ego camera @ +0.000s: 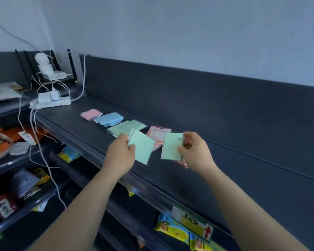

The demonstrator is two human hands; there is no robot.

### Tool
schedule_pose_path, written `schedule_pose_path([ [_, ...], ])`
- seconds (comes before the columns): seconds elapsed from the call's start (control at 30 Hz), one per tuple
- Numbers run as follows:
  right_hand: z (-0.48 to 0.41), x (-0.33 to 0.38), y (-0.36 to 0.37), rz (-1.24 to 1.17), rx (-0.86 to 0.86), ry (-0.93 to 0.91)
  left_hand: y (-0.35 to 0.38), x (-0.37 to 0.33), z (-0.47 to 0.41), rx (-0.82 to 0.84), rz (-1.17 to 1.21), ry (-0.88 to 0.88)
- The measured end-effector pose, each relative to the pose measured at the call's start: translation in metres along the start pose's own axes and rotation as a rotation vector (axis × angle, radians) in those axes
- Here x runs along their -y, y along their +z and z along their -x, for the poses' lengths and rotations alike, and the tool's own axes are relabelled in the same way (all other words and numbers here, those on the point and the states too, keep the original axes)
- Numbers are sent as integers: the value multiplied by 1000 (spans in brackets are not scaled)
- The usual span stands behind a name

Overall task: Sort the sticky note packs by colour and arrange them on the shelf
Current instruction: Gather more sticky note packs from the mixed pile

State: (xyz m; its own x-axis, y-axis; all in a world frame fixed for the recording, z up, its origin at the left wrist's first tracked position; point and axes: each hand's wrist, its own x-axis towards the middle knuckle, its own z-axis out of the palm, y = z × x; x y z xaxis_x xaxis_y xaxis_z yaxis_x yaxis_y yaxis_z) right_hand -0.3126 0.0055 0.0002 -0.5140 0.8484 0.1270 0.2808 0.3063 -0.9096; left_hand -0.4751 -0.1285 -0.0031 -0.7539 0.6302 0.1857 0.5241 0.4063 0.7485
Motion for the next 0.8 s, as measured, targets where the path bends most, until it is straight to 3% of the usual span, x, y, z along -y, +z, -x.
schedule_pose_path([
  [0.33, -91, 23, 51, 28, 33, -31, -7, 24, -95, -66, 178, -82],
  [0.57, -129, 30, 88, 44, 15, 7, -3, 54, -160, -9, 221, -106],
  [0.67, -140, 34, 104, 37, -13, 32, 0, 67, -182, 69, 136, -103],
  [0.8, -152, 42, 126, 63, -48, 68, -1, 86, -203, 157, -175, -11],
])
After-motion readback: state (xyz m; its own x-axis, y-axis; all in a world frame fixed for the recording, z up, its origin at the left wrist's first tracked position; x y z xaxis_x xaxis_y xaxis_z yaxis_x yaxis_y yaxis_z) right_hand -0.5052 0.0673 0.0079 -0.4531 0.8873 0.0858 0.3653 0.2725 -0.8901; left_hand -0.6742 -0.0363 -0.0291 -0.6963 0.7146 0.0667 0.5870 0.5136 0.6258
